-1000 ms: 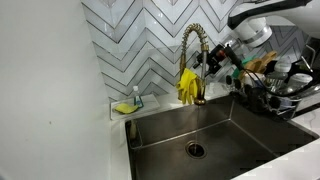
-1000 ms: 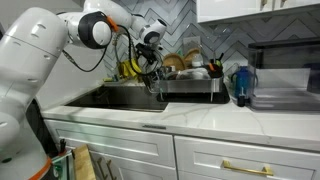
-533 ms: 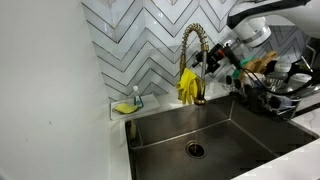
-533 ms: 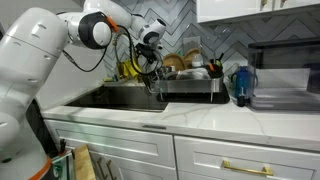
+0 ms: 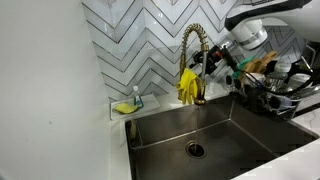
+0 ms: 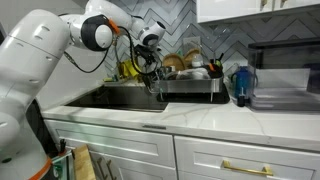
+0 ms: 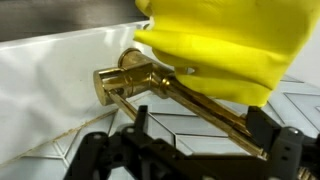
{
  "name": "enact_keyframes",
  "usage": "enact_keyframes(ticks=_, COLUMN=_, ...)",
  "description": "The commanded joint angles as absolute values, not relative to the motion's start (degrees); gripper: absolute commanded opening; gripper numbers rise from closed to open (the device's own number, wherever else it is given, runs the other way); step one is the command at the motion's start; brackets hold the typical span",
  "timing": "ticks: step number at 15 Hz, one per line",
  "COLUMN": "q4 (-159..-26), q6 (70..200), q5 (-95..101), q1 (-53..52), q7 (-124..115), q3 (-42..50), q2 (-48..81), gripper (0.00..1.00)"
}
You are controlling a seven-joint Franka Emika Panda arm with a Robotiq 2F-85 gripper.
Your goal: Close the running tap using the taps faucet
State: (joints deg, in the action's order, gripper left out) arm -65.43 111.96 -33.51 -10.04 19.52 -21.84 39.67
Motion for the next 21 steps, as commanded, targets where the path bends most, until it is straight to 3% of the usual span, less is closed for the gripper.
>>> enact_keyframes(ticks=1, q4=-63.86, q6=112.37, q5=-33.75, q1=-10.12, q7=20.43, q3=-22.12, q2=40.83, gripper=1.0)
enact_keyframes(ticks=21, q4=-60.42, q6=109.75, q5=-36.13, q1=-9.88, q7=20.61, q3=-24.48, q2=44.72, gripper=1.0)
